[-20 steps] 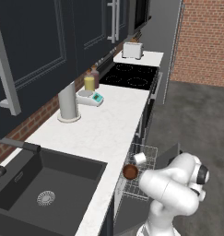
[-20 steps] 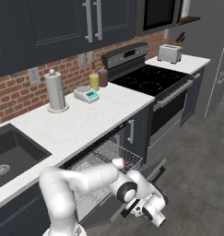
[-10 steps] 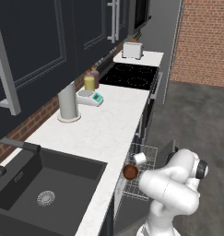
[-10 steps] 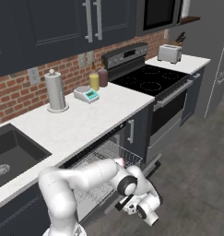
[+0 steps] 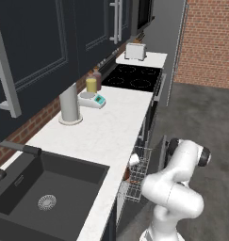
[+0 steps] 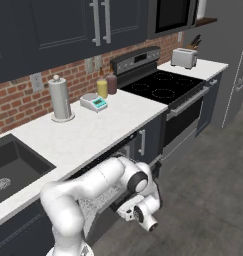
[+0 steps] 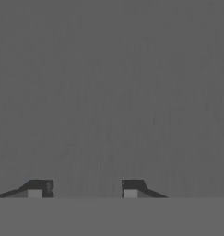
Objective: Pick up the cup and bowl from the counter, place them in the dishwasher, and close the dishwasher door.
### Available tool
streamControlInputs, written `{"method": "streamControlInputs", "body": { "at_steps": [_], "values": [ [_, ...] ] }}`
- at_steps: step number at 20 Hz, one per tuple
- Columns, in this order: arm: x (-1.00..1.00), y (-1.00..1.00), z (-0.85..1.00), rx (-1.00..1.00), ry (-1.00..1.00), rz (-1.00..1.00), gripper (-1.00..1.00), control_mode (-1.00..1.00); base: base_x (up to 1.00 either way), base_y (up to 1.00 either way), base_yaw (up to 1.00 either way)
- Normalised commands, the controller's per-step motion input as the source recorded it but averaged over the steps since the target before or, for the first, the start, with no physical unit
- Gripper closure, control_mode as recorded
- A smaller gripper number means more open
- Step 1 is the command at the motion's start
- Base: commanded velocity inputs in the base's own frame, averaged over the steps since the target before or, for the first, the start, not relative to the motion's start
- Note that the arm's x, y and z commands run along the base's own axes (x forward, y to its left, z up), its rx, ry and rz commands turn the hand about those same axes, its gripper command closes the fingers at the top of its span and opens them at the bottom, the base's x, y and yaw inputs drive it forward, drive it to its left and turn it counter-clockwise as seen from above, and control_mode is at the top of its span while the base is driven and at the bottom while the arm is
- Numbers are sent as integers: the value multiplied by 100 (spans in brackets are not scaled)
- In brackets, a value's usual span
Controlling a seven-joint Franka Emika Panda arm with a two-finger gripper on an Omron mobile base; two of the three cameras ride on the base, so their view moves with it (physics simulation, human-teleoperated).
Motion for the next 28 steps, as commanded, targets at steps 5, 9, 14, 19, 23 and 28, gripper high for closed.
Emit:
{"method": "streamControlInputs", "body": {
  "at_steps": [5, 9, 14, 19, 23, 28],
  "values": [
    [41, 98, 57, 14, -7, 1, -100, -100, 0, 0, 0],
    [44, 100, 37, 10, -5, 1, -100, -100, 0, 0, 0],
    [39, 91, 12, 6, -2, 0, -100, -100, 0, 0, 0],
    [32, 81, 0, 2, 0, 0, -100, -100, 0, 0, 0],
    [31, 82, 0, 0, 0, 0, -100, -100, 0, 0, 0],
    [31, 82, 0, 0, 0, 0, -100, -100, 0, 0, 0]
  ]
}}
